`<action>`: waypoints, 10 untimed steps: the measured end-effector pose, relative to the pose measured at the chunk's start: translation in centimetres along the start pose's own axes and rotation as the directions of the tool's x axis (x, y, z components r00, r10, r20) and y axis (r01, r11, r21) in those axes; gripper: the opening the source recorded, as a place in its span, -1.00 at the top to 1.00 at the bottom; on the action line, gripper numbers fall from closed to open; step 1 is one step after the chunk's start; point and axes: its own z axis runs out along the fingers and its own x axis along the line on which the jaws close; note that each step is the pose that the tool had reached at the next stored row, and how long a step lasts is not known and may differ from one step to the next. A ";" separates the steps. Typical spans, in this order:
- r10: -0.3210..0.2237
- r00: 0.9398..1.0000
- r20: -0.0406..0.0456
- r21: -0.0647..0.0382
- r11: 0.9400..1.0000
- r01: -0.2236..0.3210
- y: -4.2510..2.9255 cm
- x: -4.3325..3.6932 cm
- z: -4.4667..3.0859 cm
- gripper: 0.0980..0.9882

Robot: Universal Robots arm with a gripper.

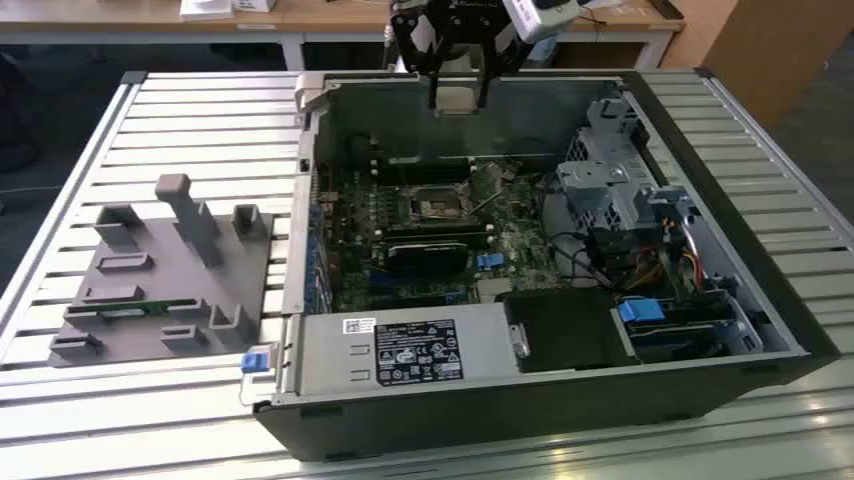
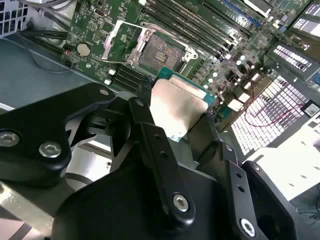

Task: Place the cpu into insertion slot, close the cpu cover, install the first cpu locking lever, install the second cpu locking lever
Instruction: 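Place the cpu into insertion slot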

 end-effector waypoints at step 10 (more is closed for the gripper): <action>0.002 1.000 0.000 0.000 1.000 -0.002 0.00 0.00 0.00 0.00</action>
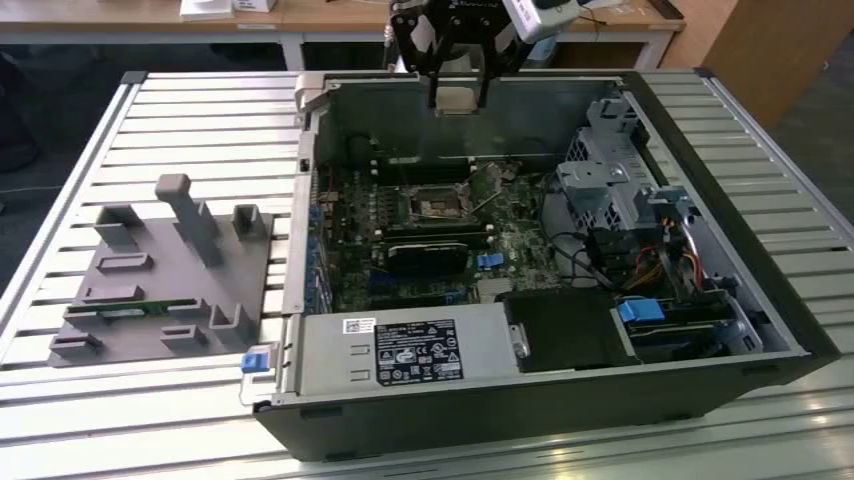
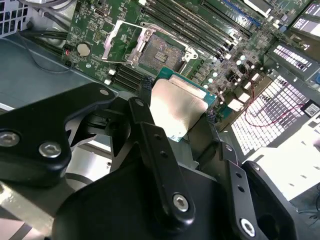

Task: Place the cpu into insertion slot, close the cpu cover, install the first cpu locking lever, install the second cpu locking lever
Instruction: 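Place the cpu into insertion slot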

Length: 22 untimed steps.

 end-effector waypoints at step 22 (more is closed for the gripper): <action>0.093 0.996 0.008 -0.002 0.996 -0.093 0.00 0.05 0.00 0.00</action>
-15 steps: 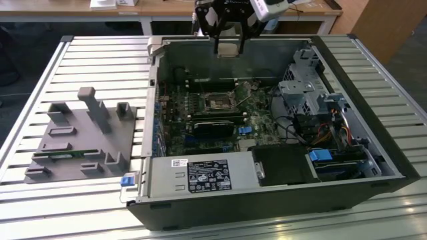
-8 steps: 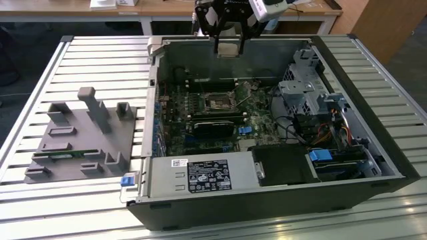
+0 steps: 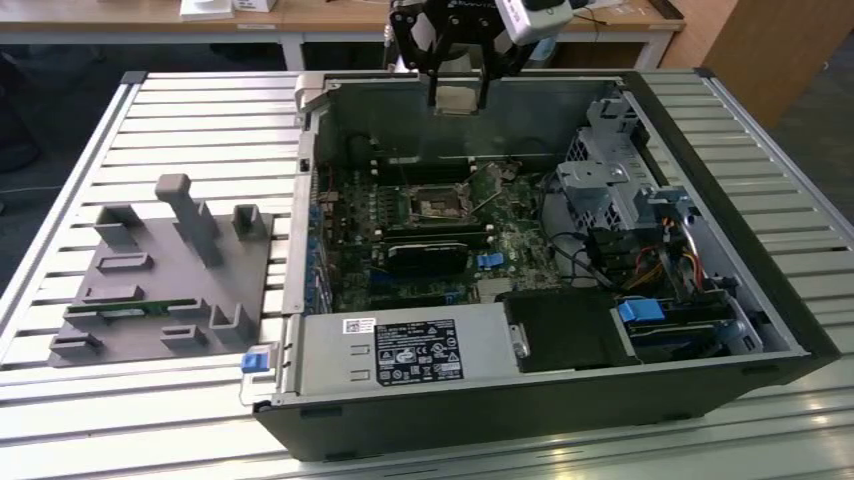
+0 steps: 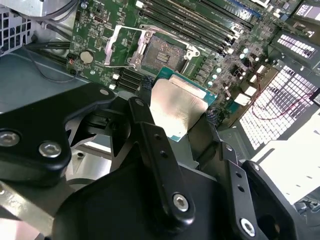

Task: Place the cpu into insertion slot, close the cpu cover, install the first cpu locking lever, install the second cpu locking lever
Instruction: 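Place the cpu into insertion slot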

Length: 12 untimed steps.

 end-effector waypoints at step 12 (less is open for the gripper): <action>0.050 0.999 0.004 -0.001 0.999 -0.050 0.00 0.03 0.00 0.00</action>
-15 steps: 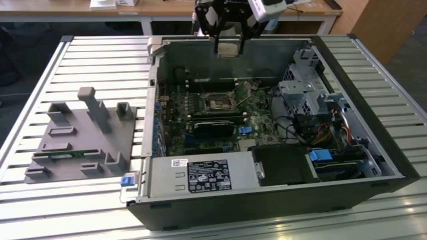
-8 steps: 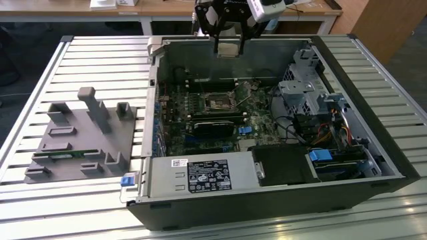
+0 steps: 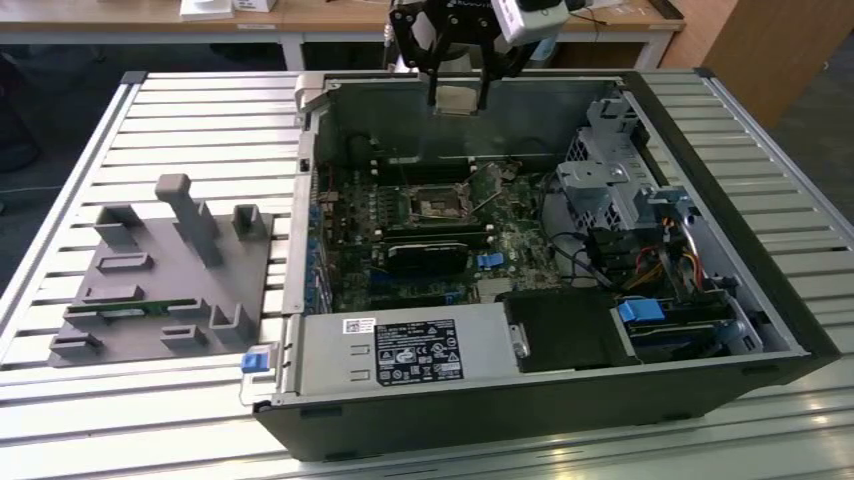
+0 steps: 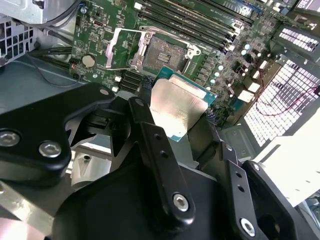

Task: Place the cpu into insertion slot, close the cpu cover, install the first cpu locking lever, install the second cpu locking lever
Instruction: 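Place the cpu into insertion slot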

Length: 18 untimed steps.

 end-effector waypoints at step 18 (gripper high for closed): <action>0.077 0.997 0.007 -0.002 0.997 -0.077 -0.01 0.03 0.01 0.00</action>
